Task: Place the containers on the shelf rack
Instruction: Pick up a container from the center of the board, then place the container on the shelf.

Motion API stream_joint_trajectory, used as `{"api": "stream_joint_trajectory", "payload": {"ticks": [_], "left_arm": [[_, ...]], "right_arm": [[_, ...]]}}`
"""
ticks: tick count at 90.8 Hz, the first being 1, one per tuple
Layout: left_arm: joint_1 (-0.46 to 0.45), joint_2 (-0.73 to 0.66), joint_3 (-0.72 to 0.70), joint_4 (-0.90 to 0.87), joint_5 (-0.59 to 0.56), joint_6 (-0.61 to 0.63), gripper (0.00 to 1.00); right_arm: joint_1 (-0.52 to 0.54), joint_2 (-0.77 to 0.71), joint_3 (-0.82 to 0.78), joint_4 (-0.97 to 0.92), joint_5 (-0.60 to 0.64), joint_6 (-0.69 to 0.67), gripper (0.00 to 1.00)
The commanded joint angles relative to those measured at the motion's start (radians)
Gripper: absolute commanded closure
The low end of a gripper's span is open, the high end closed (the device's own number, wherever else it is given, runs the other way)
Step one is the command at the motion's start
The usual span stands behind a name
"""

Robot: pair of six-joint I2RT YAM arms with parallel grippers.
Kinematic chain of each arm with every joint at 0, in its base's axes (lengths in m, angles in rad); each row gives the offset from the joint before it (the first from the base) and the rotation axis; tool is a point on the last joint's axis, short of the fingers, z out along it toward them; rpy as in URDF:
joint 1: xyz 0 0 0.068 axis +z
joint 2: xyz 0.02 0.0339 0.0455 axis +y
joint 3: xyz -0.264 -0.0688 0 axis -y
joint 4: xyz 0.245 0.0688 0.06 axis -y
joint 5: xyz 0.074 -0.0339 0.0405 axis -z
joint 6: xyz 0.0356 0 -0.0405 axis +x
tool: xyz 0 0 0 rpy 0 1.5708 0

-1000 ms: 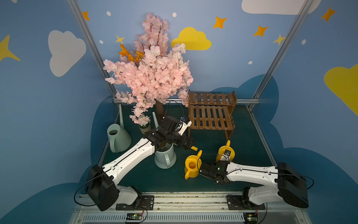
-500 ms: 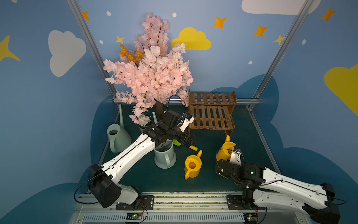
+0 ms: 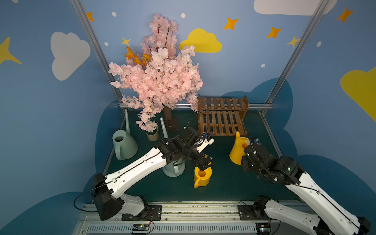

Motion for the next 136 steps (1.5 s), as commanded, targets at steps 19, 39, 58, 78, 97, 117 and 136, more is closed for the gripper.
{"api": "stream_joint_trajectory", "payload": {"ticks": [19, 39, 58, 78, 97, 117, 136], "left_arm": [[-0.077, -0.092, -0.125, 0.051, -0.138, -0.094, 0.00], [-0.102, -0.124, -0.196, 0.117, -0.184, -0.100, 0.00], [-0.105, -0.158, -0.281, 0.218, -0.183, -0.106, 0.00], [-0.105, -0.153, -0.298, 0.236, -0.174, -0.094, 0.00], [-0.105, -0.141, -0.301, 0.238, -0.165, -0.092, 0.00], [-0.105, -0.140, -0.300, 0.242, -0.178, -0.089, 0.00], [-0.105, -0.132, -0.299, 0.242, -0.182, -0.087, 0.00]], "right_arm": [[-0.192, 0.125, 0.128, 0.130, -0.156, -0.280, 0.94], [-0.287, 0.188, 0.162, 0.187, -0.227, -0.351, 0.95], [-0.321, 0.231, 0.167, 0.266, -0.226, -0.383, 0.97], [-0.346, 0.277, 0.195, 0.312, -0.219, -0.400, 0.98], [-0.386, 0.330, 0.209, 0.341, -0.257, -0.419, 0.98], [-0.411, 0.379, 0.221, 0.366, -0.284, -0.440, 0.99], [-0.419, 0.418, 0.225, 0.387, -0.278, -0.454, 0.99]]}}
